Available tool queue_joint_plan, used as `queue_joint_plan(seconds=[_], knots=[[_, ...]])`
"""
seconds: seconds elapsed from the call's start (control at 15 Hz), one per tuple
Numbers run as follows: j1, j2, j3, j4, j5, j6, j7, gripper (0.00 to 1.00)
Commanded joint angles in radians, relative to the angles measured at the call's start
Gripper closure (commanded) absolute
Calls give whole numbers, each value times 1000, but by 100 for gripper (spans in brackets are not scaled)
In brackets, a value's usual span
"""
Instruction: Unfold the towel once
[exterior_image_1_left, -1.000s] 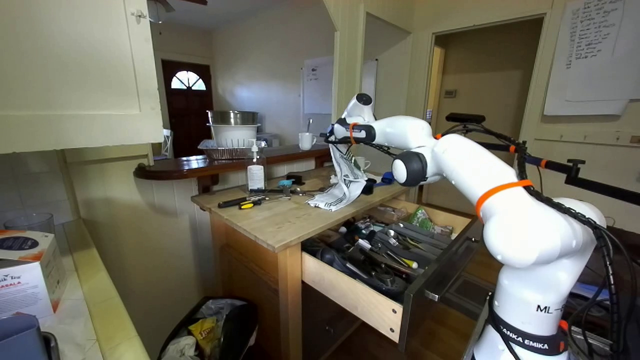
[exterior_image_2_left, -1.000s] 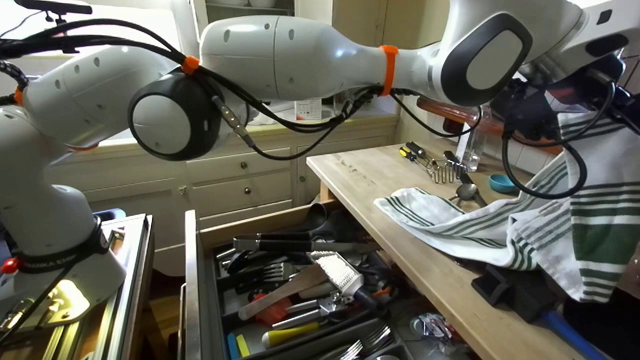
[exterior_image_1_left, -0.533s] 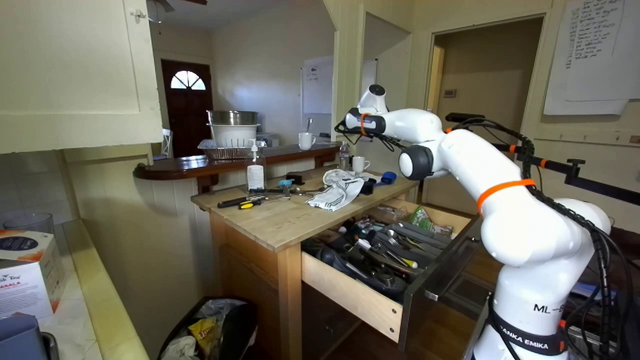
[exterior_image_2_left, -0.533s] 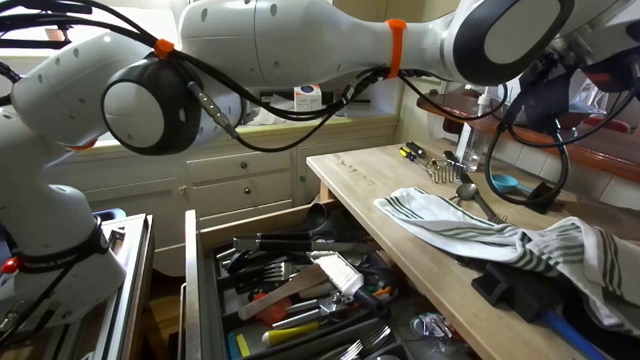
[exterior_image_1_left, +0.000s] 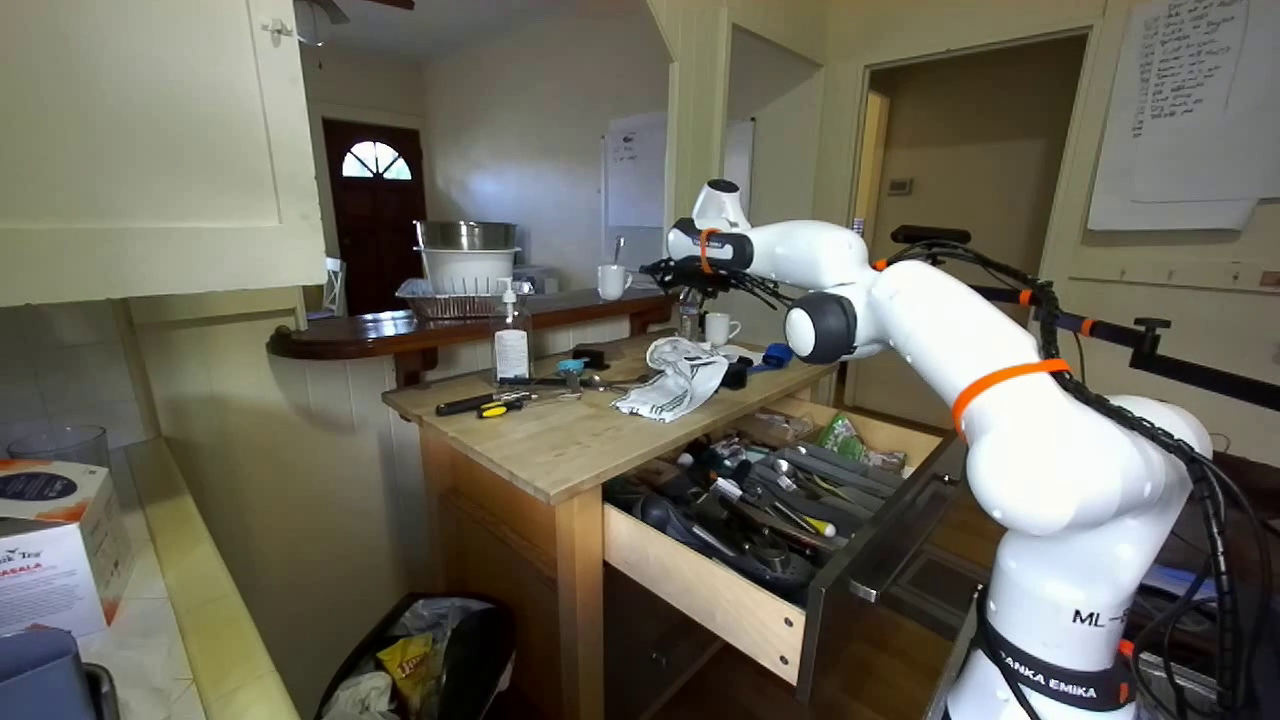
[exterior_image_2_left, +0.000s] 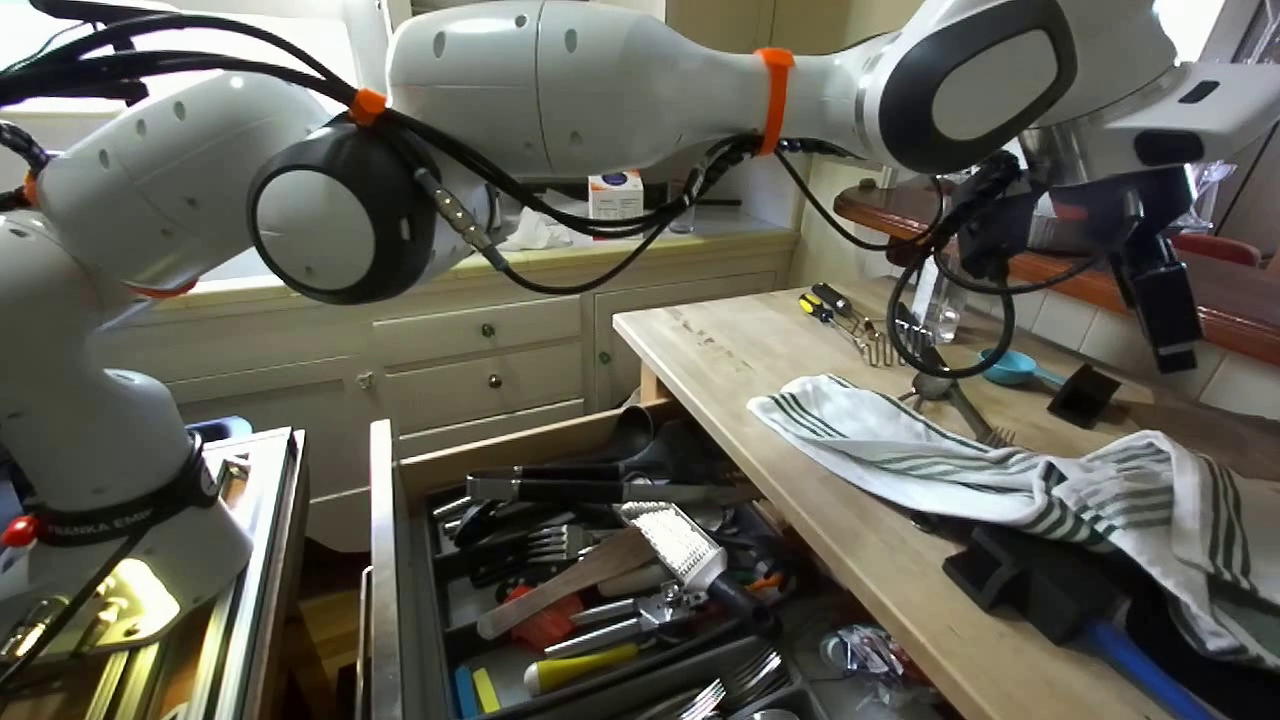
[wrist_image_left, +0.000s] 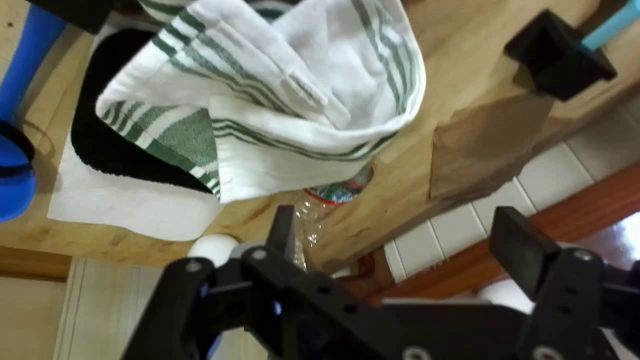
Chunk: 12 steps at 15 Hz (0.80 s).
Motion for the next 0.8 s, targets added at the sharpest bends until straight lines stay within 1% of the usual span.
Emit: queue_joint_plan(seconds=[0.0, 0.13, 0.4, 0.73], knots=[[-5, -30, -5, -6, -22, -173, -127, 0], [-19, -63, 14, -10, -11, -285, -222, 0], [-43, -138, 70, -22, 32, -454, -414, 0], [-36, -169, 128, -22, 68, -651, -535, 0]])
